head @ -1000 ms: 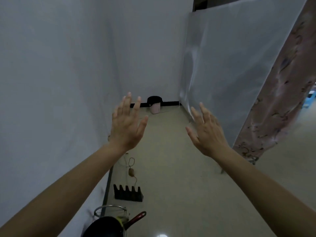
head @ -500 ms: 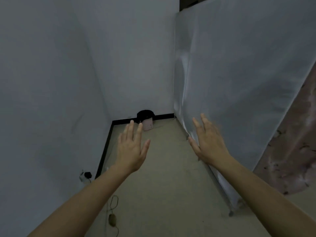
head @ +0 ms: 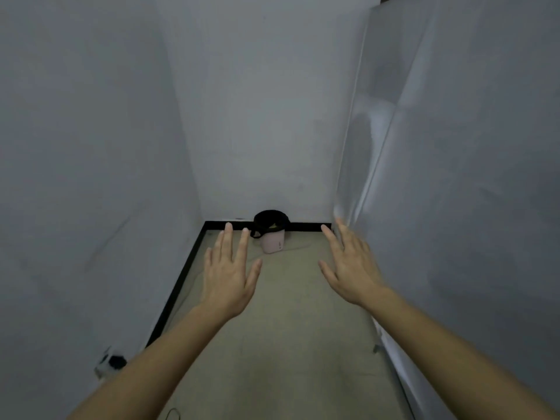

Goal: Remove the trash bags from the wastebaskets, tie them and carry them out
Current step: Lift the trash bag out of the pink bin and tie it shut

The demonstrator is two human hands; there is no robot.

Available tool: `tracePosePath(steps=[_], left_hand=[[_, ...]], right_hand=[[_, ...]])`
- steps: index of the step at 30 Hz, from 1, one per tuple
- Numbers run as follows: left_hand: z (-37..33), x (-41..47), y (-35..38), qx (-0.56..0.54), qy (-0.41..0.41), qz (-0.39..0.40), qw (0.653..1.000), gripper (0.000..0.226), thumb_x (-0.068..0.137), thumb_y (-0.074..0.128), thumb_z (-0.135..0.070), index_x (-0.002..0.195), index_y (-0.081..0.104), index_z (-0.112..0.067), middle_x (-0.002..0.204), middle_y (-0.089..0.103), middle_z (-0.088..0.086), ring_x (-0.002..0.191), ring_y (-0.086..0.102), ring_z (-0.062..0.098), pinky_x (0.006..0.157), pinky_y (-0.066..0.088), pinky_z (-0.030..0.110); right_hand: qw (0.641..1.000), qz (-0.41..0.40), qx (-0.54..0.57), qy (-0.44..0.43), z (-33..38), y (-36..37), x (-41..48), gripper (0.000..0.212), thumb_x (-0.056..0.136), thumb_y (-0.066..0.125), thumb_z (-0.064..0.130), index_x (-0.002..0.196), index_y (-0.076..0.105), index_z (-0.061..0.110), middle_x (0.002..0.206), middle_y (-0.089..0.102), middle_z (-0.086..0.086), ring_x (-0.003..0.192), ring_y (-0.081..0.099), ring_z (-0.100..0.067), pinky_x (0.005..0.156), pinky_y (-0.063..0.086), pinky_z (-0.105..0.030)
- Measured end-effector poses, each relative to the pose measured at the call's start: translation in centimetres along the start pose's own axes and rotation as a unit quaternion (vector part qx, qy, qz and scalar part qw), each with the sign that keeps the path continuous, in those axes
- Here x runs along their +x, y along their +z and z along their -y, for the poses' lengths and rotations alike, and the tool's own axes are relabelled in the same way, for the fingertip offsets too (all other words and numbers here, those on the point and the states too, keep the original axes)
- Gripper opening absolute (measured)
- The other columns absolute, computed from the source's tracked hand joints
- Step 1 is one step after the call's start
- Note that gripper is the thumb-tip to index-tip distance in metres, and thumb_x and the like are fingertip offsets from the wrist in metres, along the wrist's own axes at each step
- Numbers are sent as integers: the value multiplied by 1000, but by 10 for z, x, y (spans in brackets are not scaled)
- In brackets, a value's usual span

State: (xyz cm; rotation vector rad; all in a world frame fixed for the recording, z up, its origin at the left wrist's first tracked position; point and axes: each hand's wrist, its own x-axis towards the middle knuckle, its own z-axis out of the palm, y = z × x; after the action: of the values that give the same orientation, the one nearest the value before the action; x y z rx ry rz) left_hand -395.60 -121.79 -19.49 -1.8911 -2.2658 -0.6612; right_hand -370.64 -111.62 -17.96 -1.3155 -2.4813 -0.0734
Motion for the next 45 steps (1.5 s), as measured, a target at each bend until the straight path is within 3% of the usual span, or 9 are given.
tracePosePath(steps=[3,7,15,21,26,30,36,39,45], left_hand=[[21,94,20,-7,-23,39,999,76,95,13,-61,158,13,-19,165,6,18,151,15,36,117,26,57],[36,213,33,-9,-18,26,999,80,92,8,-64,158,14,-20,166,5,16,151,15,35,118,24,53],[61,407,118,-4,20,35,999,79,93,8,-65,159,7,-20,166,0,15,151,12,34,120,20,52],[80,563,188,-6,-1,41,999,76,96,10,-64,159,-1,-22,166,-9,11,153,5,30,122,14,50],[106,683,221,-10,-16,43,999,71,101,19,-57,159,-1,-22,166,-10,10,153,4,28,123,11,48],[145,746,250,-30,-47,52,997,71,102,23,-57,159,1,-21,166,-6,11,153,6,30,123,11,47],[230,854,331,-43,-79,85,992,72,100,21,-59,159,1,-22,166,-4,12,153,7,30,122,11,47],[264,896,380,-94,-119,120,981,70,102,29,-52,159,3,-22,167,-2,10,153,7,29,122,11,49],[327,980,484,-212,-218,222,926,72,102,34,-48,159,1,-19,167,-4,8,153,-1,29,121,11,46]], right_hand=[[999,32,-9,4,-23,15,90,71,101,47,42,159,16,16,166,8,-19,149,25,-35,120,21,-44],[1000,-4,-10,11,-51,19,196,68,99,53,39,155,29,11,162,22,-23,143,36,-39,115,31,-49],[999,-13,20,37,-124,97,371,70,101,48,42,159,18,15,165,12,-20,147,29,-37,117,25,-49],[998,-27,41,35,-200,151,527,70,95,56,39,153,34,7,157,29,-28,131,49,-44,104,43,-53],[996,-28,67,55,-242,181,671,71,99,53,39,157,24,8,162,17,-27,143,34,-42,114,30,-53],[993,30,90,69,-245,226,758,74,103,41,46,160,6,16,166,-3,-19,151,15,-36,121,15,-47],[993,89,62,46,-246,321,875,73,103,37,48,160,4,17,167,-2,-17,150,18,-35,120,16,-46],[986,133,61,85,-251,368,912,74,103,37,49,160,2,17,167,-1,-16,151,15,-32,121,15,-43],[946,231,95,205,-276,466,976,72,103,42,48,160,9,19,167,7,-14,152,14,-31,121,18,-46]])
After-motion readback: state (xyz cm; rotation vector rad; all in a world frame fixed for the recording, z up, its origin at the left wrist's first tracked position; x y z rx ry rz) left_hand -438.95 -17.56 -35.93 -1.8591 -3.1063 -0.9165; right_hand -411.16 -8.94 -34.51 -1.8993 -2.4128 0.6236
